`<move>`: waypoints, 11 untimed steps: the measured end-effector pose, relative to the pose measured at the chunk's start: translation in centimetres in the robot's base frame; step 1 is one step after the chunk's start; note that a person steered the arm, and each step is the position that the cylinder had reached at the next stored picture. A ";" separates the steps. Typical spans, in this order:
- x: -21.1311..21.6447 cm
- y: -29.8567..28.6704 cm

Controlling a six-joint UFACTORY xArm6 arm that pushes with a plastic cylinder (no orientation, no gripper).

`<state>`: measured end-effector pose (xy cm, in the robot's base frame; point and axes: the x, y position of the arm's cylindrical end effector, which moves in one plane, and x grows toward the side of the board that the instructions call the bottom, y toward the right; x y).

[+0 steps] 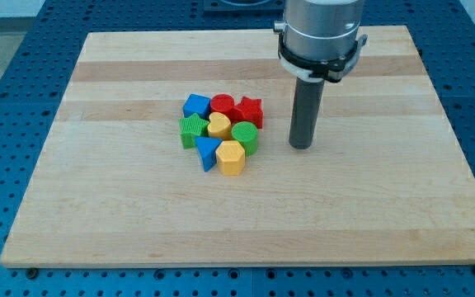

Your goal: Separate the heart from the group of blocks

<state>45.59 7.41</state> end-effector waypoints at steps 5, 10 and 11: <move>-2.5 -3.7; -4.1 -14.7; -6.3 -14.8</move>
